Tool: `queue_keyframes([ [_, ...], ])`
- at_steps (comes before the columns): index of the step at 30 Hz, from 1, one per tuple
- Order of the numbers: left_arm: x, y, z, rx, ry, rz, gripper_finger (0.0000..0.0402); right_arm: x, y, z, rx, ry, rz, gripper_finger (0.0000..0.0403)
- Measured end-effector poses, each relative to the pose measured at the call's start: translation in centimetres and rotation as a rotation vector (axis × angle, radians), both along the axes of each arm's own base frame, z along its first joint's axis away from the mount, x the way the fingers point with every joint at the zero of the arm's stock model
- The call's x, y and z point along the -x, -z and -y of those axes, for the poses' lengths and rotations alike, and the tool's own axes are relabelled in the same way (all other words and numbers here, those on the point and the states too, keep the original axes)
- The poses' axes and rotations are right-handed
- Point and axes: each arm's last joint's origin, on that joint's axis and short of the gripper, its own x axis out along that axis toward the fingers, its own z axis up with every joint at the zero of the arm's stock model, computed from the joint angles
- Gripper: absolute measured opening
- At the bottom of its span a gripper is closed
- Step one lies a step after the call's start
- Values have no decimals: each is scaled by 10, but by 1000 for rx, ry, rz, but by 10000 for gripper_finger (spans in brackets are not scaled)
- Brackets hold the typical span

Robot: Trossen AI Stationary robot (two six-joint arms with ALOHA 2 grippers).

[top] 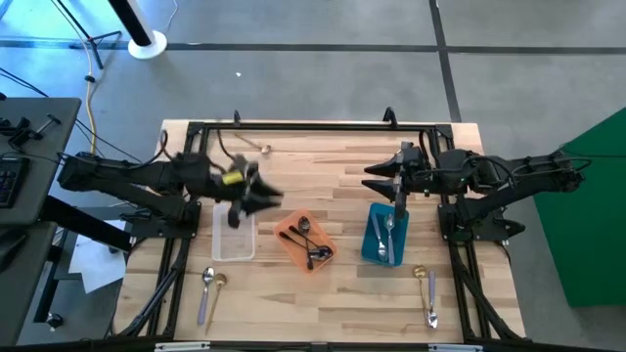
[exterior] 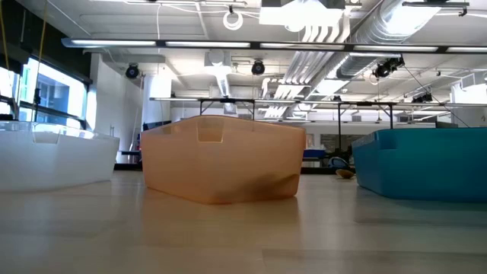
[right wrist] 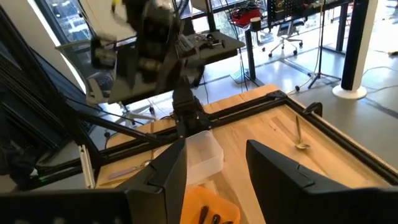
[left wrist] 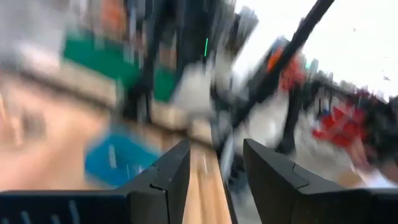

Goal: Sort silverware by color (type)
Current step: Put the left purple spoon into the blue bin

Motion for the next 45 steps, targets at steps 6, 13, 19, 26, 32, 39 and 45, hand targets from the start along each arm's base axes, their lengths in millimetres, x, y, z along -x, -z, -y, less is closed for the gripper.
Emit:
queue_keyframes([
  [6, 23, 15, 39, 247, 132, -422, 138, 1, 5, 0, -1, 2, -49, 151],
  [13, 54, 40, 82, 570, 32, -863, 138, 2, 8, 0, 9, 7, -80, 151],
  [19, 64, 68, 108, 641, -213, -1103, 138, 2, 8, 2, 33, 73, -88, 151],
  [26, 62, 101, 139, 588, -294, -1346, 138, 2, 9, 6, 62, 112, -99, 151],
  [32, 59, 128, 160, 518, -347, -1474, 138, 2, 9, 11, 55, 137, -99, 151],
  [39, 55, 150, 170, 346, -253, -1571, 138, 2, 9, 13, 56, 146, -100, 151],
  [45, 54, 162, 172, 61, 3, -1576, 138, 2, 9, 13, 57, 145, -100, 151],
])
